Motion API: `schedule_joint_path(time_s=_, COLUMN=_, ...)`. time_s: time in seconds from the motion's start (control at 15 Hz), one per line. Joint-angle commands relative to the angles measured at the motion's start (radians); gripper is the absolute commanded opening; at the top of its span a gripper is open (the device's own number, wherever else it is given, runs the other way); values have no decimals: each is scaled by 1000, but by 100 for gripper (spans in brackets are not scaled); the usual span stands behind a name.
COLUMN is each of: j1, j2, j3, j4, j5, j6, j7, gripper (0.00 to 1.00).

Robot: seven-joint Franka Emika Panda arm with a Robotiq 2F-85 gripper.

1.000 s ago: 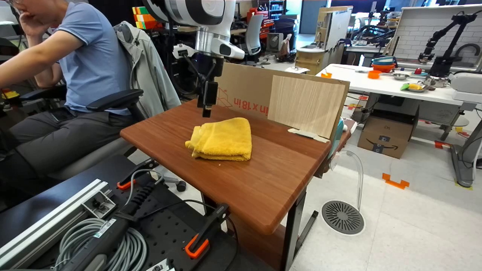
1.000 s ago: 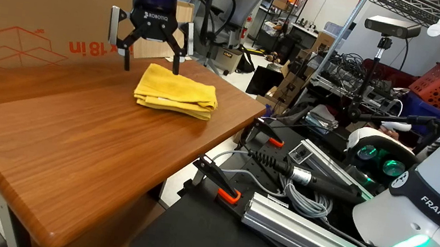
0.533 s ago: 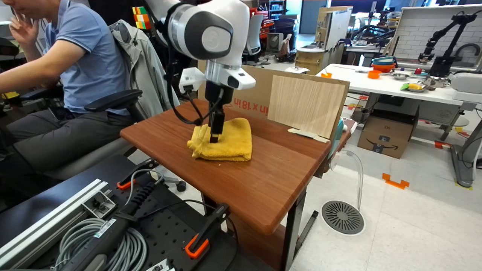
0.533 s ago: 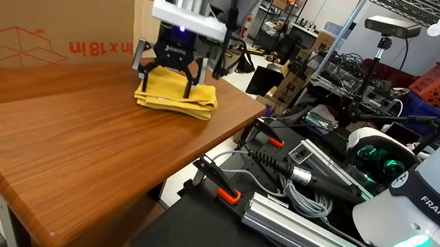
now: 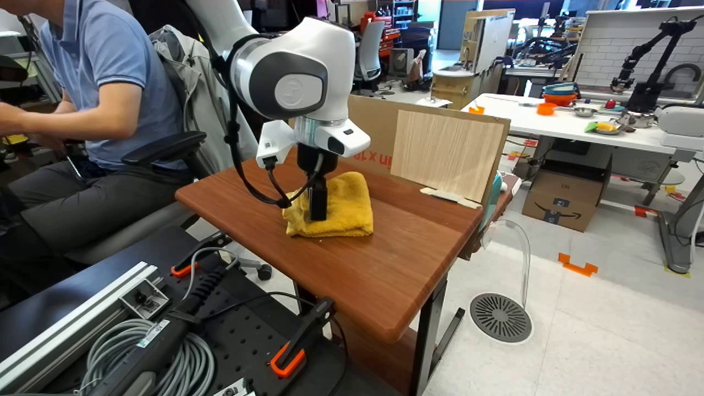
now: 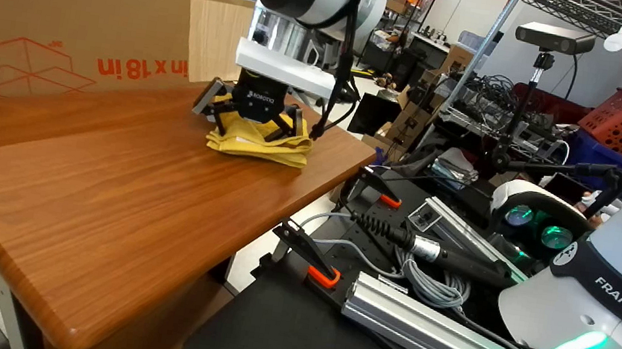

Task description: Use the yellow towel to wipe the table

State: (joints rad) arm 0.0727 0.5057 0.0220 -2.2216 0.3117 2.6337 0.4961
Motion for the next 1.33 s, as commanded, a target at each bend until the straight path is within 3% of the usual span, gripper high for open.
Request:
schedule_joint_path(time_s=0.0, j1=54, j2=-30, j3=34, j4=-75, j5=10, j6=98, j7=-27, gripper=100)
schedule_joint_path(time_s=0.47, j1=156, j2=-40, j3=98, j4=-73, j5=-2, j6=71, j7=-17, gripper=100)
schedule_joint_path(time_s=0.87, j1=205, j2=50, j3=137, j4=33, j5=-1, j6=11, j7=-6, gripper=100)
schedule_joint_path(time_s=1.27, j1=264, j2=117, j3=115, j4=194, j5=-6, j6=-13, j7=75, gripper=100)
